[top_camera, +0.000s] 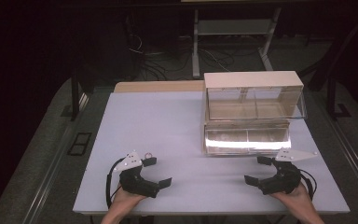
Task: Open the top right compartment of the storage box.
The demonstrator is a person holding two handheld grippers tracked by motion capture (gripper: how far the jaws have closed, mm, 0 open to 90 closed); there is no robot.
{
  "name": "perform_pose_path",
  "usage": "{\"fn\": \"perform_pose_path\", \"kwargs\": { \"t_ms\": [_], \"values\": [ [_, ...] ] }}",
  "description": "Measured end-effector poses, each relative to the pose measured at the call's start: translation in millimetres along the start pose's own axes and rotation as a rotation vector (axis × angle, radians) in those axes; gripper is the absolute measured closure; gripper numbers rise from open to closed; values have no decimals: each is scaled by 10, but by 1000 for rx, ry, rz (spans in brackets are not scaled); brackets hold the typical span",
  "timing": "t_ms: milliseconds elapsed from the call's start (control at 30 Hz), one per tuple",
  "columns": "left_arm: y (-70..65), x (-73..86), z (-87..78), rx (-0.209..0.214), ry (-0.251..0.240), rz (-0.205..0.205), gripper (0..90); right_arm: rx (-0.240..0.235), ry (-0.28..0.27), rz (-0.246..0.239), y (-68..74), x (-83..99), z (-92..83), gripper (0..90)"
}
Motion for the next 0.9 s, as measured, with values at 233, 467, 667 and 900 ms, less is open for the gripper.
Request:
{"fn": "perform_pose_path", "kwargs": {
  "t_ms": [233, 467, 667, 900],
  "values": [
    [-2, -6, -1, 2, -3, -1, 0, -6, 10, 6, 5, 3, 4, 3],
    [-5, -9, 5, 3, -2, -2, 0, -12, 14, 10, 17, 3, -6, 3],
    [-10, -9, 7, 4, -1, -4, 0, -23, 14, 24, 28, 8, -32, 3],
    [-10, -7, 6, 2, 0, -5, 0, -25, 24, 35, 51, 11, -76, 3]
  ]
}}
Point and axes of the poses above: each handheld gripper's, and its own axes: z roughly forward along the jaws, x roughly out of its underside, y roughly to its left, the point moved 5 cm from there along z, roughly forward along the jaws, and after that the axes turned 4 degrees about z, right-handed, at the moved point
